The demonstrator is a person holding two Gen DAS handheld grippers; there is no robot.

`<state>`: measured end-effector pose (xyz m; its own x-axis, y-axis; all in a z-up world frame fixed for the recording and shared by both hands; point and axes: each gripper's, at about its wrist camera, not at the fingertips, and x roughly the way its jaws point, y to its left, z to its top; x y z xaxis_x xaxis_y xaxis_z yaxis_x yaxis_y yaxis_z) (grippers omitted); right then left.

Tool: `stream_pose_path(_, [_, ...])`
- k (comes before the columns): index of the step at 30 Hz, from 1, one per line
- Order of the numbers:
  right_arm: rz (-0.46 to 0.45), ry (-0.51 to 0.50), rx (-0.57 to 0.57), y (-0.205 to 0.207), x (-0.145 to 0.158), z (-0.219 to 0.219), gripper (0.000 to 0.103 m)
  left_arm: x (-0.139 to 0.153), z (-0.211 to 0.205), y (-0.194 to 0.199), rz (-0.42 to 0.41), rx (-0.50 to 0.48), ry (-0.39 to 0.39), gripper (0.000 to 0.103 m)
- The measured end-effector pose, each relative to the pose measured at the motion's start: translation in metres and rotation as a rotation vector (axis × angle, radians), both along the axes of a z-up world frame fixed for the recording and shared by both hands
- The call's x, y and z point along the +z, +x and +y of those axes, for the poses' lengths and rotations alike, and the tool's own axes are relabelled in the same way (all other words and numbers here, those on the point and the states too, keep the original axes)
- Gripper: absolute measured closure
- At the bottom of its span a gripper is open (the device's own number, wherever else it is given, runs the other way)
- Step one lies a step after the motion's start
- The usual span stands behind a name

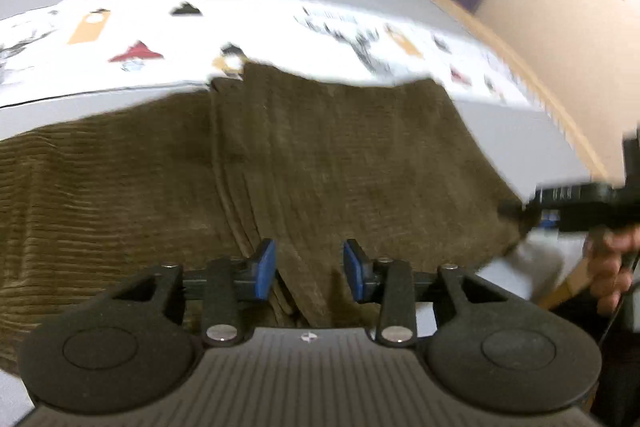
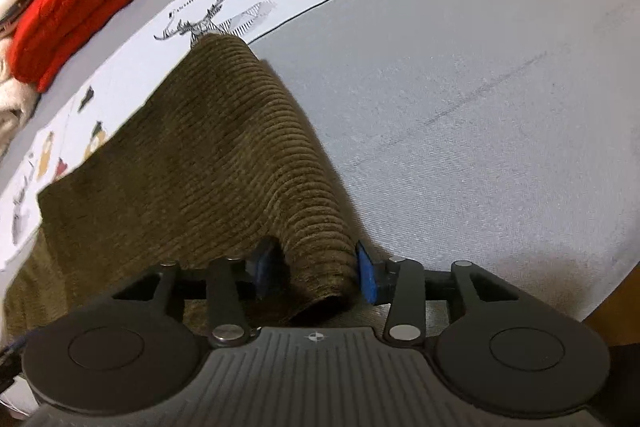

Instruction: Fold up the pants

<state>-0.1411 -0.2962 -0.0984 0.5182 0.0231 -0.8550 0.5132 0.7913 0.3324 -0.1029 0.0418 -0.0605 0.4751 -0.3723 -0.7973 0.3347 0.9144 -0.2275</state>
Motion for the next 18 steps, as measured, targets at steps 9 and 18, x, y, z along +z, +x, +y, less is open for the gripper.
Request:
stream_pose_path(9, [-0.078, -0.175, 0.107, 0.002, 0.024, 0.024, 0.076, 0.001, -0.02, -0.017, -0.075, -0.079, 0.215, 0.054])
stream_pose_path(18, [-0.527, -0.556, 0.599, -0.027, 0.091, 0.129, 0.078, 0.062, 0.035, -0.012, -0.219, 0.127, -0.148, 0.019])
